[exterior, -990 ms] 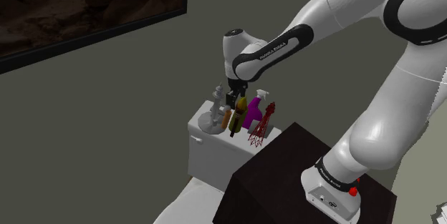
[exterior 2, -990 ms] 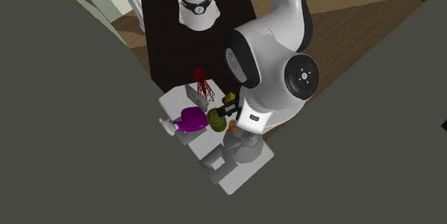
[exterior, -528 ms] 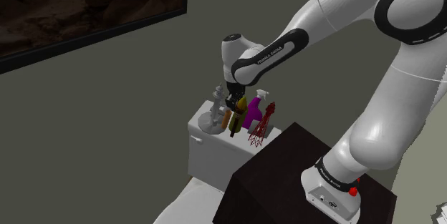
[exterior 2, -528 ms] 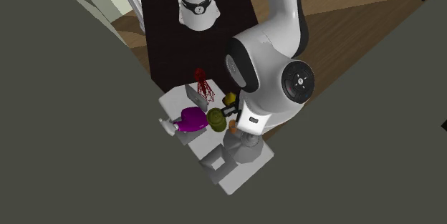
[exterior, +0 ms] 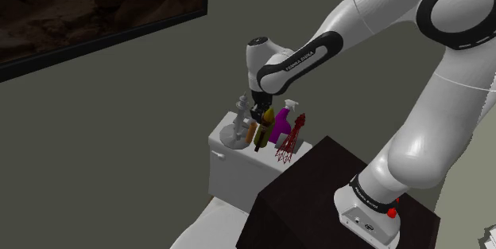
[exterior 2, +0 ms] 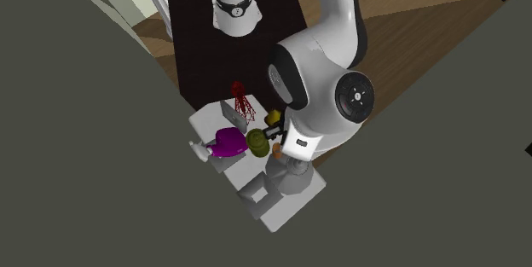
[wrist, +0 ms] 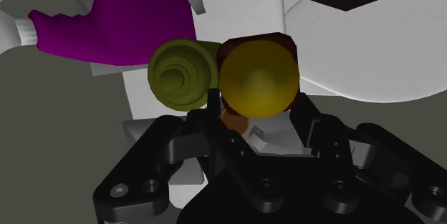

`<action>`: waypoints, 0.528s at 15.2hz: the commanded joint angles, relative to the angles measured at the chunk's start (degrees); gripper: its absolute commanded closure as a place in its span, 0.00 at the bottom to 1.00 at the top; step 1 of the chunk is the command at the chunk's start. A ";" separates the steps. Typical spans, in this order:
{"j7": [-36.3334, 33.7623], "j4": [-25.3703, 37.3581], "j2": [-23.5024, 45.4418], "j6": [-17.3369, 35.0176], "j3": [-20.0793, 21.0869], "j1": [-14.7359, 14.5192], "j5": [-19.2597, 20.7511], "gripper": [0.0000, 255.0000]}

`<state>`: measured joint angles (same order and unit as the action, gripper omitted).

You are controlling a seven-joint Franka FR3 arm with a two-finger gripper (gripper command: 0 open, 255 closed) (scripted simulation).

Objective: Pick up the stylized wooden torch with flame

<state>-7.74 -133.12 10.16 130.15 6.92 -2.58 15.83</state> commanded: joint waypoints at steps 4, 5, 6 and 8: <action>1.21 0.34 -2.87 -3.10 0.27 0.08 -1.14 1.00; 1.47 0.48 -3.46 -3.81 0.31 0.08 -1.37 1.00; 1.72 0.63 -4.05 -4.51 0.36 0.09 -1.60 1.00; 2.20 0.98 -5.19 -5.94 0.43 0.09 -2.04 1.00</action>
<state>-5.78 -132.49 5.51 125.08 7.29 -2.46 14.05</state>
